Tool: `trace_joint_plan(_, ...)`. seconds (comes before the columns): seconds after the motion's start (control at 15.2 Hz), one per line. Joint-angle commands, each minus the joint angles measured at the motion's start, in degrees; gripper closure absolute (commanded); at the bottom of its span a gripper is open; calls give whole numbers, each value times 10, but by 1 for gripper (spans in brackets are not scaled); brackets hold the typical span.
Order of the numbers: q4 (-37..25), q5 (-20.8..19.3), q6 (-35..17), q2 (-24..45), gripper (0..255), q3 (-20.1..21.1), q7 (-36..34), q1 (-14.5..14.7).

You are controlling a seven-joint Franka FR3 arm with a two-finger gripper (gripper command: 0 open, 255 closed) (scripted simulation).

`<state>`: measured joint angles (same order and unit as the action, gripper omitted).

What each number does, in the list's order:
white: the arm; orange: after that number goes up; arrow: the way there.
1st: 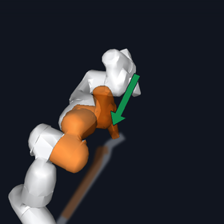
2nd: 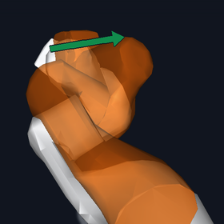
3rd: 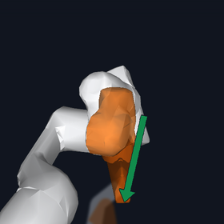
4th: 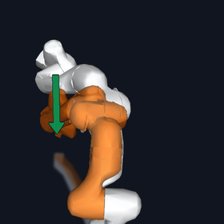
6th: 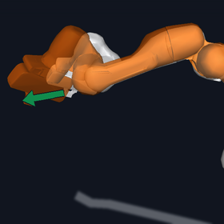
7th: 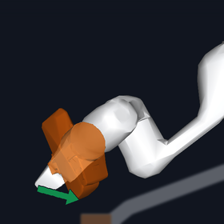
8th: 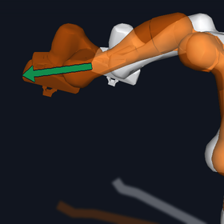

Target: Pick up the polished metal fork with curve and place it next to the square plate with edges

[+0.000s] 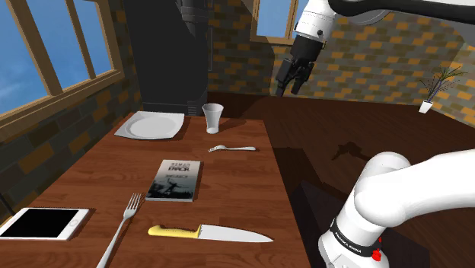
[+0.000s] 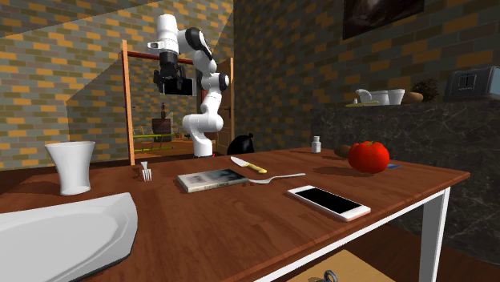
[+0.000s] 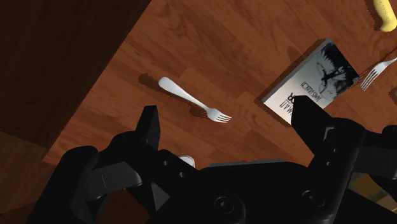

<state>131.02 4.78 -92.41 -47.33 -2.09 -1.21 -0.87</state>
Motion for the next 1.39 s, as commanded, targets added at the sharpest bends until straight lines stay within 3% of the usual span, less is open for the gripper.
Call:
trace_joint_plan(0.0,0,0,0,0,0,0,0,0)
trace_joint_plan(0.66,65,74,-91,19,0,157,-206,3)
trace_joint_plan(1.32,34,110,-196,144,0,325,-418,-20)
